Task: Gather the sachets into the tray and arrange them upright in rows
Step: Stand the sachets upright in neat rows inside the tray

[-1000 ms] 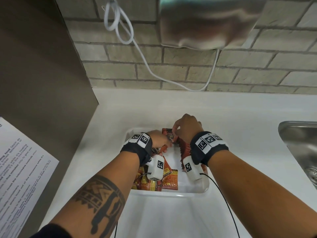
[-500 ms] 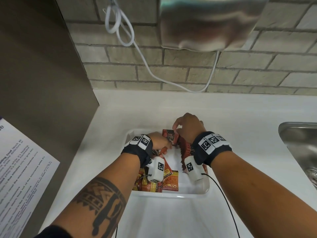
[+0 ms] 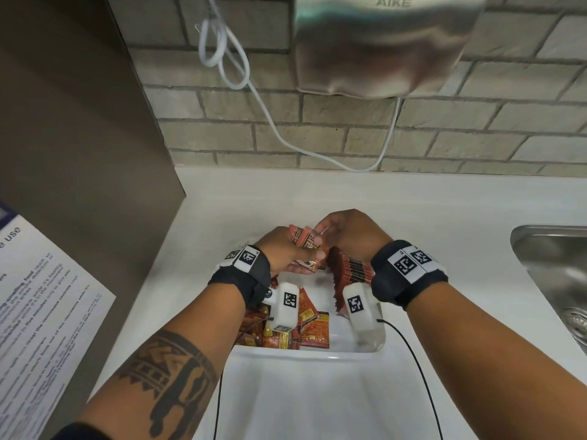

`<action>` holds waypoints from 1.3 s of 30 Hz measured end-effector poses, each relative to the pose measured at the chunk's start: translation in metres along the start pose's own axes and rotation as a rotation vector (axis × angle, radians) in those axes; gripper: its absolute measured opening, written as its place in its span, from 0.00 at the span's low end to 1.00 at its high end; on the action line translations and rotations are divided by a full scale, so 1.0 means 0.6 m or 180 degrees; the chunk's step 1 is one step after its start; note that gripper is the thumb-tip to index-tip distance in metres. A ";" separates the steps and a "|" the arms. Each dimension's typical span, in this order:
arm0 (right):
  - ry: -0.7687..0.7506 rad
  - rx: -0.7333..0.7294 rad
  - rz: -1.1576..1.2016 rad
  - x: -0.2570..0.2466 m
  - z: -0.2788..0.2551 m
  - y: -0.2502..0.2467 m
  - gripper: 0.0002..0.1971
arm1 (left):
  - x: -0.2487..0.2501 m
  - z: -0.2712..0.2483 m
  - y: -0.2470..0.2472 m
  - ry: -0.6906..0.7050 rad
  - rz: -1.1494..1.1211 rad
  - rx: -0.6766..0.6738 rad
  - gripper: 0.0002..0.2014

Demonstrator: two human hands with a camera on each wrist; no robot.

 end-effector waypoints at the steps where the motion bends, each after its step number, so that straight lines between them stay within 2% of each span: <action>1: 0.0002 0.0062 0.0090 -0.001 0.001 -0.003 0.05 | 0.001 -0.002 0.000 0.0045 -0.0026 0.0008 0.14; 6: -0.0133 0.0356 0.0491 -0.006 -0.001 -0.014 0.03 | 0.004 -0.011 -0.003 0.0188 -0.0018 0.0098 0.19; 12: -0.0300 0.0567 0.0700 -0.023 0.008 -0.023 0.12 | 0.017 -0.008 -0.011 0.0394 0.0259 0.0483 0.19; 15: -0.0304 0.0759 0.0524 -0.034 0.009 -0.035 0.10 | 0.016 -0.006 -0.024 0.0287 0.0626 0.0624 0.16; 18: -0.0215 0.0745 -0.0065 -0.034 0.006 -0.037 0.07 | 0.011 -0.009 -0.036 -0.0175 0.0789 0.0770 0.14; 22: 0.0061 0.0667 -0.0883 -0.018 0.016 -0.008 0.09 | 0.012 -0.009 -0.030 -0.0716 0.1290 0.0374 0.11; 24: 0.0220 0.0592 -0.1126 -0.014 0.023 0.007 0.10 | 0.010 -0.002 -0.021 -0.0815 0.1543 0.0146 0.11; 27: 0.0365 0.0437 -0.1439 -0.013 0.025 0.023 0.11 | 0.006 0.009 0.001 -0.0947 0.1956 -0.0138 0.05; 33: 0.0354 0.0427 -0.1667 -0.003 0.031 0.033 0.14 | -0.007 0.026 0.031 -0.0976 0.2732 -0.0320 0.13; 39: 0.0309 0.0397 -0.1639 0.004 0.037 0.039 0.13 | -0.009 0.037 0.030 -0.1035 0.2875 -0.0480 0.14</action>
Point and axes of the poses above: each hand's wrist, its own z-axis towards the middle knuckle, its own y-axis out of the palm, x = y × z, the point moved 1 cm from there along z, towards the middle knuckle, and after that the axes turned 8 degrees about y, right-handed, at the moved point
